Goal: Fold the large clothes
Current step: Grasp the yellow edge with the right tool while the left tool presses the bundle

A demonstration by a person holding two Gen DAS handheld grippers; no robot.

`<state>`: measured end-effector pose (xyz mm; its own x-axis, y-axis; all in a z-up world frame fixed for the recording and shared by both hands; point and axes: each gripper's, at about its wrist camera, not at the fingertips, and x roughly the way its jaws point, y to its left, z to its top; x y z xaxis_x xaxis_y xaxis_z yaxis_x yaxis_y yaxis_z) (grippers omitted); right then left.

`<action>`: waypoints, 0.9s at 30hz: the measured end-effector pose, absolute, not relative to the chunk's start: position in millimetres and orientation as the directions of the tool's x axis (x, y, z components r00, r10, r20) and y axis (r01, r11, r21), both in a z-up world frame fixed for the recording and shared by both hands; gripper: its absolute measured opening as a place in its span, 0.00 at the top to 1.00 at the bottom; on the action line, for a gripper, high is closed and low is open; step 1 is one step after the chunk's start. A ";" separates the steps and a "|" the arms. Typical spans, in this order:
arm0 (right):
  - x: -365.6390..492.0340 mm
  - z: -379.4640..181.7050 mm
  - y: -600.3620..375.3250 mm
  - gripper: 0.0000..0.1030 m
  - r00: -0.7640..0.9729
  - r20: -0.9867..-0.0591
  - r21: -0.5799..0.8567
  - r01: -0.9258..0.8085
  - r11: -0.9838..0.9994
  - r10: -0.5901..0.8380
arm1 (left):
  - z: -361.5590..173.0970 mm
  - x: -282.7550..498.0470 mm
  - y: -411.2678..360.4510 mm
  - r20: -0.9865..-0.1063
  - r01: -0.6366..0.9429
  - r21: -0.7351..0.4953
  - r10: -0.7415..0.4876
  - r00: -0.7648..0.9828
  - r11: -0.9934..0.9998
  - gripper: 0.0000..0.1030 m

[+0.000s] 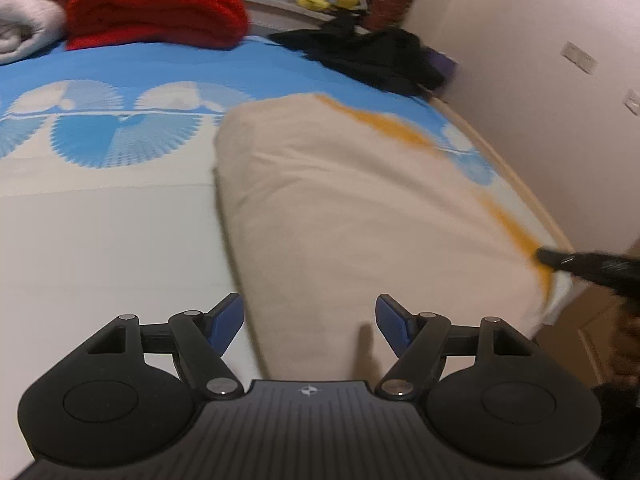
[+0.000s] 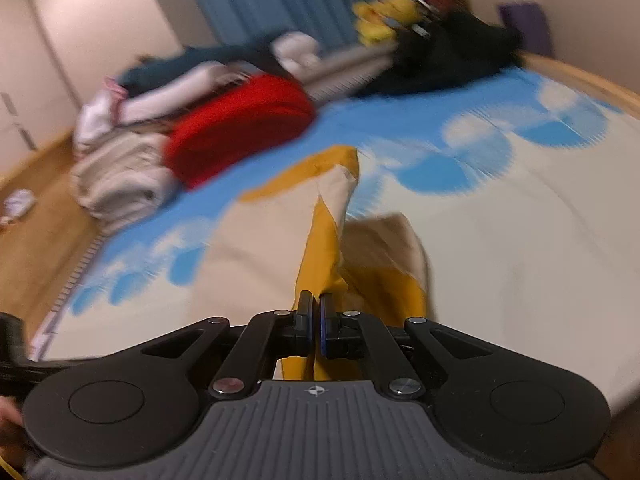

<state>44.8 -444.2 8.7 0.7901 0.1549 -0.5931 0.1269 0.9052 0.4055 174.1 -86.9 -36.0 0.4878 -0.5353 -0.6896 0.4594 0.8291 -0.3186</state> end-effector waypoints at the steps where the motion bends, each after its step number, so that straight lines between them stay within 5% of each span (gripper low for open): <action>1: 45.9 1.8 -447.8 0.98 0.769 -0.625 0.383 0.152 0.911 0.134 | -35.7 171.5 -88.6 -0.686 0.473 -0.323 -0.547 0.479 0.820 0.24; 4: 56.8 -24.8 -448.9 0.98 0.686 -0.720 0.313 0.186 0.932 0.105 | -43.4 166.0 -99.9 -0.713 0.527 -0.308 -0.559 0.423 0.792 0.23; 9: 80.2 -60.7 -441.2 0.97 0.557 -0.828 0.221 0.208 0.953 0.070 | -85.1 158.7 -122.4 -0.865 0.577 -0.137 -0.381 0.326 0.805 0.19; 15: 93.4 -79.0 -425.6 0.97 0.483 -0.874 0.177 0.228 0.957 0.047 | -68.3 154.8 -114.0 -0.810 0.590 -0.236 -0.492 0.319 0.772 0.24; 19: 97.3 -82.3 -426.0 0.97 0.469 -0.882 0.164 0.221 0.961 0.043 | -94.9 151.7 -124.1 -0.885 0.604 -0.135 -0.370 0.284 0.786 0.23; 27: 102.0 -79.2 -420.0 0.97 0.466 -0.885 0.112 0.218 0.970 -0.003 | -73.9 155.8 -113.6 -0.842 0.575 -0.220 -0.451 0.297 0.788 0.23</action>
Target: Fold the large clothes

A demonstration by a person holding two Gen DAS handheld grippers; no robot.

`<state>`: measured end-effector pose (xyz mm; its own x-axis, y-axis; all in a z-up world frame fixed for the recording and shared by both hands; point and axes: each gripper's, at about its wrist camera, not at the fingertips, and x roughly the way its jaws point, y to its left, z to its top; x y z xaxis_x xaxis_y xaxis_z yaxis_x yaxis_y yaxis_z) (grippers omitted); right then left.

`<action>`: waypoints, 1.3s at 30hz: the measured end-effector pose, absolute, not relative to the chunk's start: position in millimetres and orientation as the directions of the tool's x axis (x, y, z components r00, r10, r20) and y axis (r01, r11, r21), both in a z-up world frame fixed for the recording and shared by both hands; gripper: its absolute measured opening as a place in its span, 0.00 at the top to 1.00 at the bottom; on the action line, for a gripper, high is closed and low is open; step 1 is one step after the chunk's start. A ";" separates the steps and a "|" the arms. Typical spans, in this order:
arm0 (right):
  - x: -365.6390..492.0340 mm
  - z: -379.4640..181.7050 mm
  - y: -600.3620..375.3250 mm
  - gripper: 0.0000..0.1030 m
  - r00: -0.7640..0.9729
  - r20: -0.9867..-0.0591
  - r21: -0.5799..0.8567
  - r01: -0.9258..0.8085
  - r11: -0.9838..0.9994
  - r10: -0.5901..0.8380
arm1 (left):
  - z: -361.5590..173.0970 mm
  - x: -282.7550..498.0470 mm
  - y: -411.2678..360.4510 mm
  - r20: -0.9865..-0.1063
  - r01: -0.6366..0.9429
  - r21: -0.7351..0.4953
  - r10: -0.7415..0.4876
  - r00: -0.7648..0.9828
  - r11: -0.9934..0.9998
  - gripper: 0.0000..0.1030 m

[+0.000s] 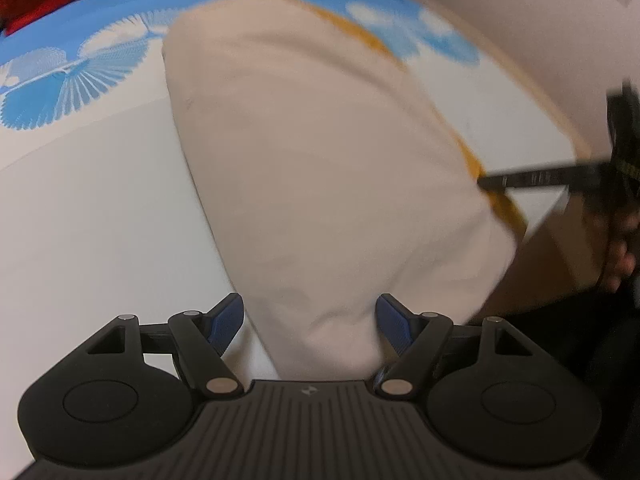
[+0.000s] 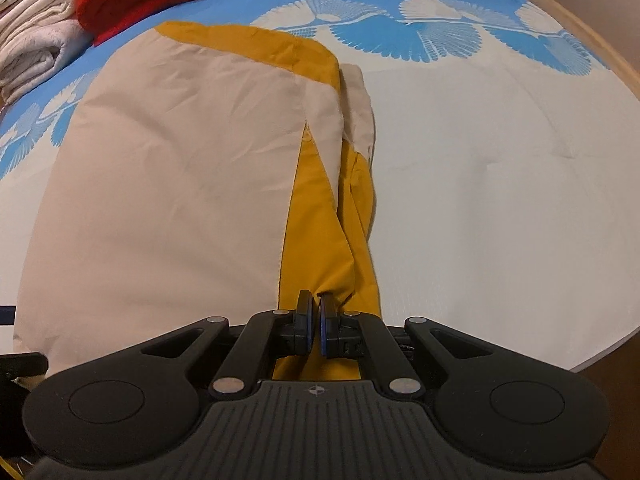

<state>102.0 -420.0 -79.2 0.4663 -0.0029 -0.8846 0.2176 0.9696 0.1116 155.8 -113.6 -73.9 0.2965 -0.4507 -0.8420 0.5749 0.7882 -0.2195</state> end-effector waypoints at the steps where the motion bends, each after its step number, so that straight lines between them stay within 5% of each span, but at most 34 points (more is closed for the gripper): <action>1: 101.1 -76.3 -420.5 0.97 0.478 -0.879 0.116 0.222 0.968 -0.004 | -71.4 160.1 -105.0 -0.826 0.556 -0.239 -0.468 0.315 0.796 0.23; 7: 89.9 -50.0 -436.2 0.93 0.640 -0.768 0.189 0.268 0.945 -0.028 | -62.6 206.1 -66.2 -0.762 0.349 -0.419 -0.533 0.367 0.838 0.22; 11: 91.2 -50.1 -449.8 0.65 0.659 -0.752 0.283 0.305 0.909 0.013 | -72.0 242.8 -55.0 -0.754 0.232 -0.506 -0.557 0.349 0.831 0.19; 16: 105.6 -71.3 -451.2 0.62 0.571 -0.817 0.330 0.347 0.878 0.082 | -94.3 286.0 -60.4 -0.761 0.120 -0.566 -0.573 0.305 0.815 0.17; 22: 115.6 -85.2 -441.0 0.57 0.495 -0.866 0.276 0.361 0.891 0.068 | -127.4 316.2 -76.0 -0.735 0.049 -0.637 -0.625 0.265 0.769 0.01; 29: 119.1 -89.4 -437.0 0.57 0.470 -0.880 0.258 0.361 0.896 0.064 | -151.9 336.0 -98.9 -0.691 0.021 -0.690 -0.667 0.277 0.724 0.02; 32: 120.2 -87.3 -434.7 0.63 0.460 -0.885 0.256 0.367 0.894 0.064 | -150.2 339.4 -108.7 -0.692 0.073 -0.669 -0.656 0.303 0.739 0.13; 37: 128.9 -85.6 -421.7 0.90 0.469 -0.880 0.261 0.343 0.902 0.077 | -124.1 341.0 -110.7 -0.682 0.162 -0.628 -0.638 0.357 0.761 0.62; 39: 131.5 -82.4 -414.5 0.93 0.486 -0.869 0.274 0.329 0.904 0.087 | -105.3 341.5 -109.0 -0.657 0.218 -0.613 -0.643 0.395 0.760 0.64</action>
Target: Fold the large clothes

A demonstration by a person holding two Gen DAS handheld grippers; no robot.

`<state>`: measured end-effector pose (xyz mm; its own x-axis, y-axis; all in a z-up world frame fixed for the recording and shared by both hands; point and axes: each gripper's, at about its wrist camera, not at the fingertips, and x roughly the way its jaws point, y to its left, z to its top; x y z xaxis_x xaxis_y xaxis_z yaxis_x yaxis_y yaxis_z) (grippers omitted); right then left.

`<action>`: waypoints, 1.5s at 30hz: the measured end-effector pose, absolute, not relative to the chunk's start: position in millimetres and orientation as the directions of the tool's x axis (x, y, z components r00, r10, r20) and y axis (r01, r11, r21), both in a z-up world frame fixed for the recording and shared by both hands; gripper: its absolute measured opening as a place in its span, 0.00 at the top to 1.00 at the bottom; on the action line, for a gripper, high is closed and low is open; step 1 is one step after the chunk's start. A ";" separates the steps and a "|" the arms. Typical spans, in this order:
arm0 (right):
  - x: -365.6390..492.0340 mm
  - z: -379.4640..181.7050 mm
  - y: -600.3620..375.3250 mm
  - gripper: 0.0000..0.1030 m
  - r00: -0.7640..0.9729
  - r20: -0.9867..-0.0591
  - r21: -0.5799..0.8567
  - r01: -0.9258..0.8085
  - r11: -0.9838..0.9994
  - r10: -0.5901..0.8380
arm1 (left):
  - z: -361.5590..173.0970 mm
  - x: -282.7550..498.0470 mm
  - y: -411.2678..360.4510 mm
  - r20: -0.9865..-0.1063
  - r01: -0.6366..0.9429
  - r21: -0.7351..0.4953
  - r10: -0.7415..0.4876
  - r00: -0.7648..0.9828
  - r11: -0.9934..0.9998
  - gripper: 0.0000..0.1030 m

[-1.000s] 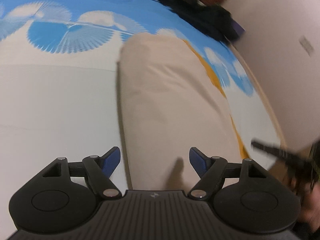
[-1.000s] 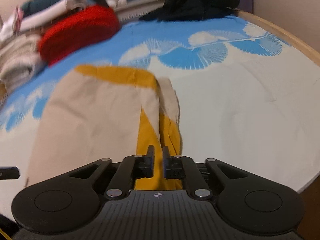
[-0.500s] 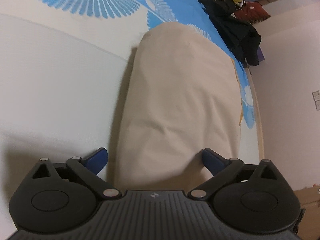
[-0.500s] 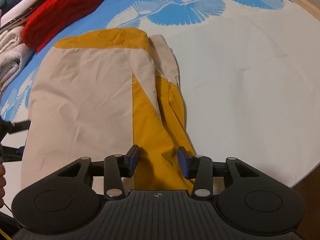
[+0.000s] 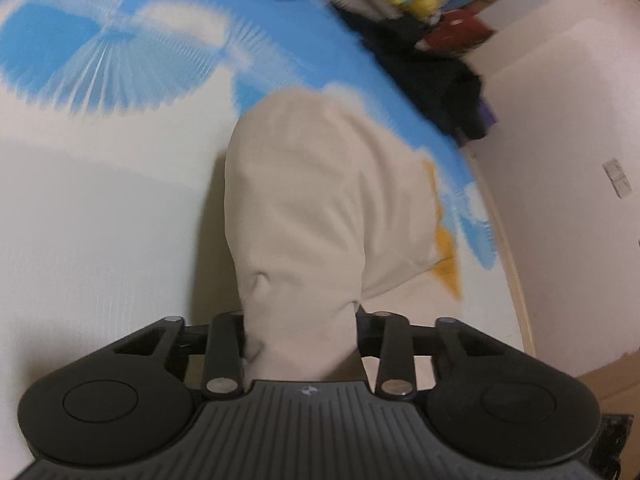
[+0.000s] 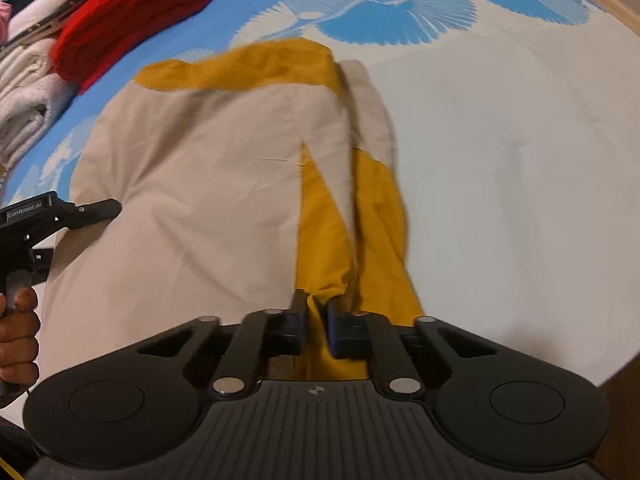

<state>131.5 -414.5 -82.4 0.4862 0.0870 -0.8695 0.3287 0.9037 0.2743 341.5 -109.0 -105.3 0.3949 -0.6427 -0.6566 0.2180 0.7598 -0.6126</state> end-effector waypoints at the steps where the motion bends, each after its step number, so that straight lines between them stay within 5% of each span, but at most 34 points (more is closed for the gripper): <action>1: 133.7 -80.5 -410.2 0.95 0.494 -0.865 0.272 0.320 0.908 0.085 | -93.9 342.0 -107.4 -0.647 0.250 -0.591 -0.636 0.420 0.767 0.64; 9: 169.5 -60.0 -363.4 0.98 0.611 -0.783 0.344 0.265 0.901 0.119 | -48.2 375.0 -36.2 -0.631 0.248 -0.498 -0.544 0.554 0.831 0.63; 11: 181.9 -53.2 -345.3 0.98 0.652 -0.744 0.372 0.224 0.901 0.145 | -44.5 386.8 -12.0 -0.642 0.218 -0.483 -0.513 0.570 0.848 0.58; 14: 198.7 -47.9 -316.7 0.99 0.686 -0.704 0.391 0.159 0.906 0.184 | -46.8 400.3 21.5 -0.677 0.109 -0.464 -0.431 0.597 0.879 0.36; 18: 216.9 -53.2 -290.6 0.99 0.664 -0.725 0.349 0.123 0.929 0.184 | -52.3 401.2 59.0 -0.745 -0.012 -0.402 -0.319 0.585 0.916 0.34; 24: 222.8 -60.6 -280.7 0.99 0.635 -0.758 0.303 0.139 0.943 0.150 | -30.2 362.0 57.1 -0.711 0.223 -0.395 -0.451 0.539 0.891 0.34; 27: 217.5 -59.4 -273.1 0.99 0.630 -0.764 0.280 0.126 0.952 0.141 | -53.0 336.1 34.7 -0.764 0.383 -0.287 -0.451 0.462 0.878 0.34; 28: 216.2 -59.6 -270.8 0.99 0.626 -0.767 0.269 0.122 0.955 0.136 | -69.6 330.7 24.8 -0.812 0.416 -0.188 -0.379 0.444 0.890 0.25; 30: 215.6 -62.8 -269.0 0.98 0.614 -0.777 0.268 0.126 0.955 0.137 | -88.0 321.3 25.9 -0.843 0.411 -0.102 -0.298 0.448 0.906 0.21; 33: 212.4 -67.7 -264.7 0.95 0.584 -0.799 0.262 0.116 0.958 0.147 | -75.2 315.9 43.3 -0.831 0.330 -0.218 -0.352 0.430 0.918 0.23; 35: 209.7 -68.3 -265.5 0.87 0.573 -0.808 0.250 0.125 0.960 0.136 | -61.8 300.7 43.0 -0.818 0.379 -0.191 -0.361 0.449 0.905 0.23; 42: 200.1 -77.8 -274.4 0.86 0.502 -0.844 0.284 0.115 0.952 0.190 | -89.1 291.0 41.2 -0.878 0.422 -0.173 -0.333 0.343 0.890 0.16; 45: 195.9 -77.3 -272.0 0.94 0.502 -0.840 0.282 0.080 0.956 0.206 | -79.8 286.6 44.1 -0.870 0.405 -0.196 -0.349 0.347 0.893 0.18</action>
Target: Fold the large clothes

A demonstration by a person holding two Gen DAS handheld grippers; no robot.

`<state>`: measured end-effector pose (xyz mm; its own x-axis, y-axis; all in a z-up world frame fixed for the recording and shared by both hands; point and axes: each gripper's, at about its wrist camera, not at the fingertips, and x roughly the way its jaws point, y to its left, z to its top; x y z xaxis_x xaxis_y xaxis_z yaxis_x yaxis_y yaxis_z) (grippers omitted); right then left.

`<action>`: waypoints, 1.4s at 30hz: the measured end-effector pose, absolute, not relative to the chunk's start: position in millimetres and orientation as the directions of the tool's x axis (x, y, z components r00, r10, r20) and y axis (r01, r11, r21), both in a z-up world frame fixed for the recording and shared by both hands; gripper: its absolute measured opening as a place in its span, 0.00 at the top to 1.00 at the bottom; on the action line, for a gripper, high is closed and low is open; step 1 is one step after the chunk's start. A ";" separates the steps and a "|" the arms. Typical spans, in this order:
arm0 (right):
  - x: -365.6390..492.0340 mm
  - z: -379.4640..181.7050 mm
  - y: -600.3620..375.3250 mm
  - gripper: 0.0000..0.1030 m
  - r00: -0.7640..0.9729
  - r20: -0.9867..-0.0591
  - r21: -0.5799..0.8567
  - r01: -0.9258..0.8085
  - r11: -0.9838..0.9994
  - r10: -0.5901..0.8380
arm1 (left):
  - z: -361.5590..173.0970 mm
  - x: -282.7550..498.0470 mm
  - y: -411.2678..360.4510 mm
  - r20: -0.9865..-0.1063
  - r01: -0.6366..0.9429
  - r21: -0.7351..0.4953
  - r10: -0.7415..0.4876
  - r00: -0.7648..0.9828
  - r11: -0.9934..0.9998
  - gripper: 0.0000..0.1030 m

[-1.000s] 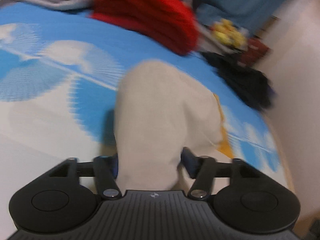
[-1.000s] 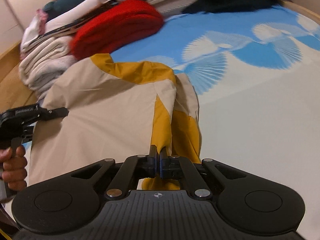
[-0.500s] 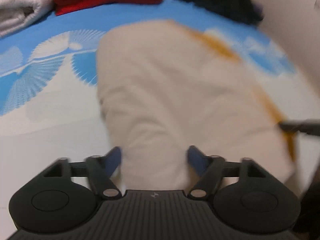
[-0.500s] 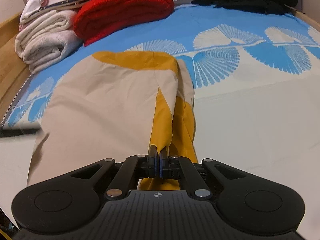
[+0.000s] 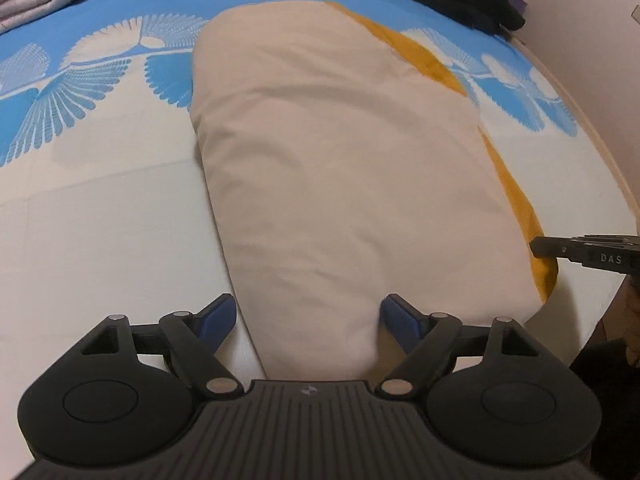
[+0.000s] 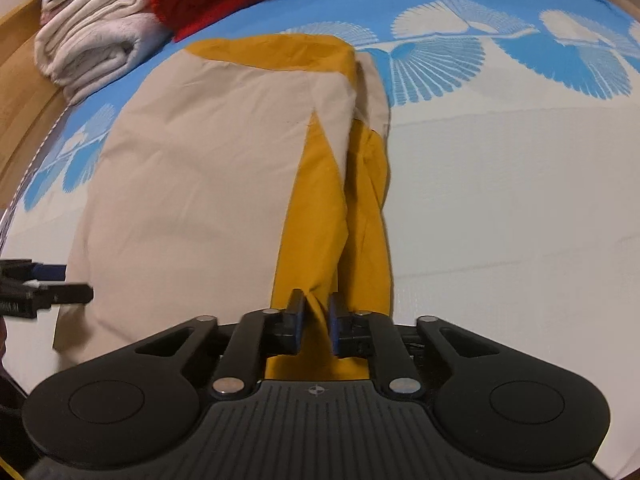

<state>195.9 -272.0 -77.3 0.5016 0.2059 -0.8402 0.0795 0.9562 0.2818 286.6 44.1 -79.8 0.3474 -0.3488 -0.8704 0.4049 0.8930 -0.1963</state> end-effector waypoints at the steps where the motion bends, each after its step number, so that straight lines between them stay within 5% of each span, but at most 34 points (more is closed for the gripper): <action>1: 194.7 -75.1 -272.0 0.96 0.511 -0.834 0.284 0.074 0.956 0.209 | -76.8 284.3 45.8 -0.865 0.400 -0.205 -0.356 0.352 0.893 0.18; 23: 187.6 -74.2 -268.3 0.92 0.502 -0.855 0.221 0.116 0.968 0.135 | -94.0 273.7 55.0 -0.865 0.336 -0.322 -0.420 0.275 0.885 0.29; 28: 183.8 -82.7 -270.0 0.89 0.449 -0.880 0.234 0.118 0.965 0.159 | -91.1 271.8 52.3 -0.849 0.338 -0.341 -0.441 0.292 0.878 0.39; 31: 181.3 -75.2 -266.3 0.99 0.482 -0.865 0.204 0.082 0.975 0.140 | -85.1 268.2 49.3 -0.827 0.363 -0.363 -0.476 0.300 0.858 0.39; 42: 176.8 -80.2 -268.5 0.95 0.462 -0.881 0.164 0.093 0.982 0.103 | -89.8 252.0 48.7 -0.871 0.368 -0.238 -0.365 0.328 0.899 0.33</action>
<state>176.8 -268.5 -80.2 0.4625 0.1028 -0.8806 0.0932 0.9821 0.1636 252.0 48.7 -89.8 0.3278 -0.3653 -0.8713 0.3684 0.8986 -0.2382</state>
